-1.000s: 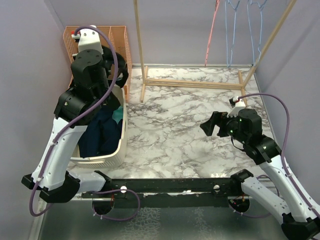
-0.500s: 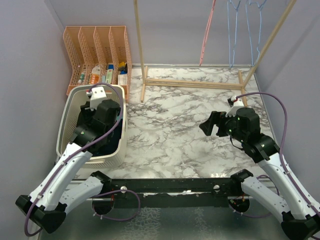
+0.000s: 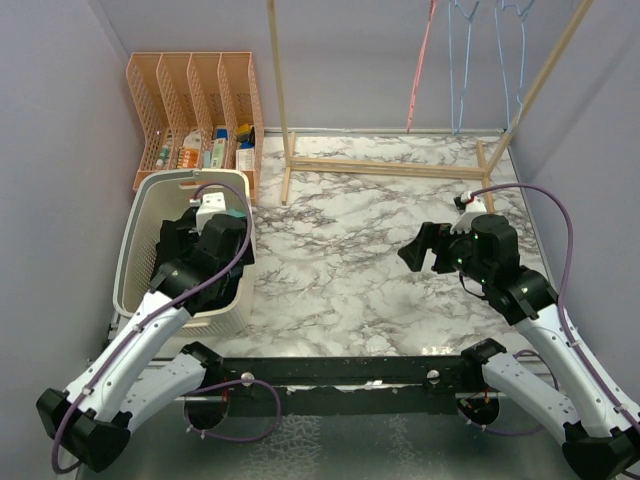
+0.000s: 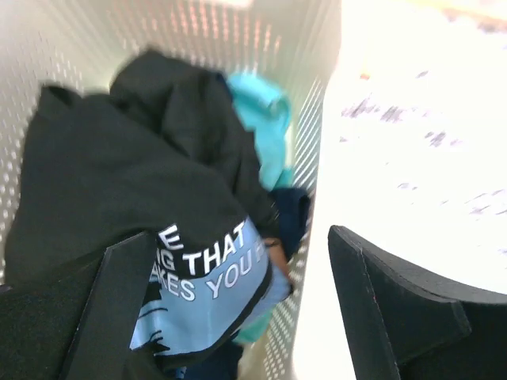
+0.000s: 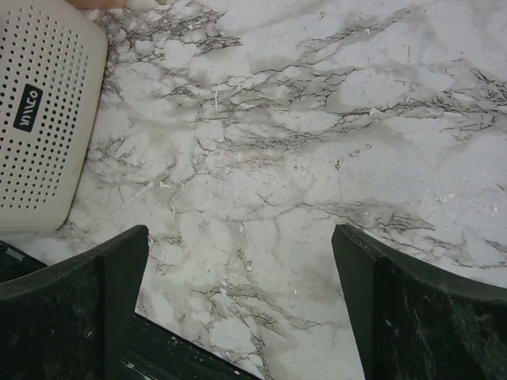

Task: Remove the t-shirt from the hanger

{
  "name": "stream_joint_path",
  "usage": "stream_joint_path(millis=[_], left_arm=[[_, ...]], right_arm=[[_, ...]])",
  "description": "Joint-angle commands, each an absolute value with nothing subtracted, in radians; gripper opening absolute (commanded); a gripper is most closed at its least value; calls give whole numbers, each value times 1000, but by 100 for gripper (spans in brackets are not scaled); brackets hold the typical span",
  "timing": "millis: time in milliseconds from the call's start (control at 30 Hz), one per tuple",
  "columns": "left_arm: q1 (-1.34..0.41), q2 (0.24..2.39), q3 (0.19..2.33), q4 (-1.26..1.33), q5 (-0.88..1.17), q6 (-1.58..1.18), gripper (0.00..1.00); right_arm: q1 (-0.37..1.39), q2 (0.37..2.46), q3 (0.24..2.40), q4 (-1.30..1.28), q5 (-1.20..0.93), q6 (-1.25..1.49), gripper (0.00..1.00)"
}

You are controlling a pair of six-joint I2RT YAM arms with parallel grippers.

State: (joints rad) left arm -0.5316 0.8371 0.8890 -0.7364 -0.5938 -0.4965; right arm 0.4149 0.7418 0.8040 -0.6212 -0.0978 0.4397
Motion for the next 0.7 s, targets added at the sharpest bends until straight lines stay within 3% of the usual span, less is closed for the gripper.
stream_joint_path(millis=[0,200,367,667], left_arm=[[-533,755,1017,-589,-562,-415,93],[-532,715,1042,-374,-357,-346,95],[-533,794,980,-249,-54,-287,86],[-533,715,770,-147,-32,-237,87]], right_arm=[[413,745,802,-614,-100,428,100],[413,758,804,-612,-99,428,100],[413,761,800,-593,-96,434,100],[413,801,778,-499,30,495,100]])
